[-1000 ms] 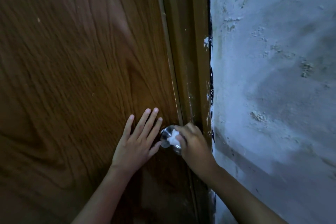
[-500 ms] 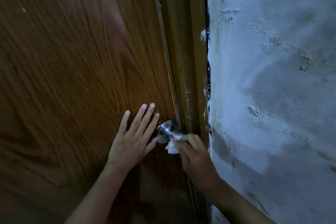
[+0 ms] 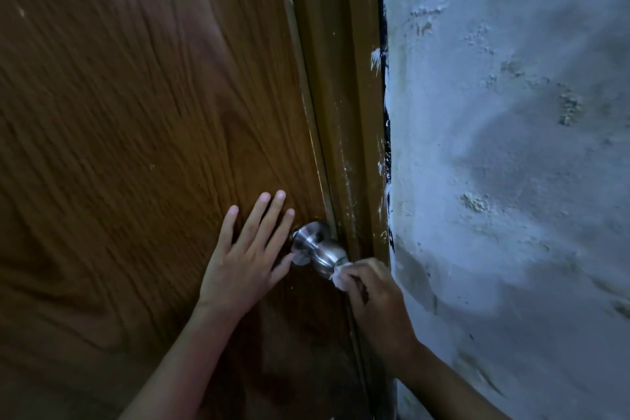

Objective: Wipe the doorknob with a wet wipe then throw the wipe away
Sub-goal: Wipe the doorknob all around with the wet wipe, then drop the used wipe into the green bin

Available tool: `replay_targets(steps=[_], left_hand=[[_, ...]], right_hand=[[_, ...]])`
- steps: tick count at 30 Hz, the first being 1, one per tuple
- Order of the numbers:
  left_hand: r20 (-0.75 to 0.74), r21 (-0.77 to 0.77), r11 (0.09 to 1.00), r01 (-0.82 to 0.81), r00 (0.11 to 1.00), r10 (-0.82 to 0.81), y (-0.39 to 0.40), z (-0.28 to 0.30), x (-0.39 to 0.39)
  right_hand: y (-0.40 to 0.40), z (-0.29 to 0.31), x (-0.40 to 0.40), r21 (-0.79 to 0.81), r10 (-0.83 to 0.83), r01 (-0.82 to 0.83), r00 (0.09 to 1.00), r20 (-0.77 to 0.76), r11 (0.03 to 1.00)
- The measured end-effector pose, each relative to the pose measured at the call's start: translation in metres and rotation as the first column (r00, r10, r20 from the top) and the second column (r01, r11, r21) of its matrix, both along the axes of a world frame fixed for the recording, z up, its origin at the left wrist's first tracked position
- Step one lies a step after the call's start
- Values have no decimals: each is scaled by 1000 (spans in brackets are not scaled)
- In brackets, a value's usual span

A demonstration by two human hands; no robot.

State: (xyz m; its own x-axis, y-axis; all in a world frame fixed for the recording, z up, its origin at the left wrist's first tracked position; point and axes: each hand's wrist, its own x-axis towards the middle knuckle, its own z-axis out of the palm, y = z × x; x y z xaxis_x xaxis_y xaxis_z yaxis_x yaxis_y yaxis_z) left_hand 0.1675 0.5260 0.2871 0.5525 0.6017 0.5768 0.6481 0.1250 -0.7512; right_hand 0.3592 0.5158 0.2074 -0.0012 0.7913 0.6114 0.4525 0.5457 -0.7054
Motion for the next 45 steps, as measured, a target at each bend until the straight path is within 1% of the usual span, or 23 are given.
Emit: replay_targets(steps=[3, 5, 8, 10, 13, 17, 20, 23, 26, 30, 34, 37, 40, 42, 43, 45], left_hand=[[-2, -6, 1000, 1, 1000, -1, 0, 1, 1], [1, -10, 1000, 4, 1000, -4, 0, 2, 1], [9, -8, 1000, 1, 1000, -1, 0, 1, 1], [8, -11, 1000, -1, 1000, 1, 0, 0, 1], [0, -10, 1000, -1, 1000, 1, 0, 0, 0], [17, -20, 1000, 9, 1000, -9, 1, 2, 1], [14, -12, 1000, 5, 1000, -5, 1, 0, 0], [3, -4, 1000, -4, 1000, 4, 0, -1, -1], [14, 2, 1000, 20, 1000, -21, 1, -3, -1], [33, 14, 1000, 12, 999, -13, -1, -13, -2], [118, -17, 1000, -5, 993, 7, -10, -25, -3], [215, -76, 997, 22, 977, -5, -22, -29, -2], [374, -168, 981, 99, 927, -30, -39, -30, 10], [541, -238, 961, 142, 841, 9, -51, -26, 21], [639, -285, 945, 160, 767, 62, -57, -23, 26], [804, -365, 904, 224, 565, 185, -73, -19, 35]], right_hand=[[-1, 2, -4, 33, -4, 3, 1000, 27, 999], [2, 7, -5, 46, -14, 14, 1000, 1, 999], [1, 4, -5, -18, -30, 29, 997, -78, 999], [-2, 0, -6, -30, -11, 9, 998, -55, 1000], [-2, 7, -6, -6, 18, -18, 1000, -10, 1000], [2, 13, -2, -20, -6, 4, 998, -69, 1000], [-4, 7, -5, -78, -40, 34, 996, -84, 996], [-7, 7, -7, -113, 1, -6, 999, -40, 994], [-10, 11, -3, -96, 71, -72, 997, -16, 993], [-14, 19, 5, -108, 51, -62, 994, -98, 992], [-14, 25, 15, -72, 9, -19, 991, -134, 997], [-15, 30, 18, -93, -5, -13, 982, -187, 996], [-21, 35, 15, -108, -29, 9, 984, -177, 994], [-26, 38, 13, -116, -31, 12, 986, -165, 993], [-28, 39, 12, -122, -36, 17, 988, -153, 992], [-34, 40, 12, -139, -41, 19, 987, -154, 990]])
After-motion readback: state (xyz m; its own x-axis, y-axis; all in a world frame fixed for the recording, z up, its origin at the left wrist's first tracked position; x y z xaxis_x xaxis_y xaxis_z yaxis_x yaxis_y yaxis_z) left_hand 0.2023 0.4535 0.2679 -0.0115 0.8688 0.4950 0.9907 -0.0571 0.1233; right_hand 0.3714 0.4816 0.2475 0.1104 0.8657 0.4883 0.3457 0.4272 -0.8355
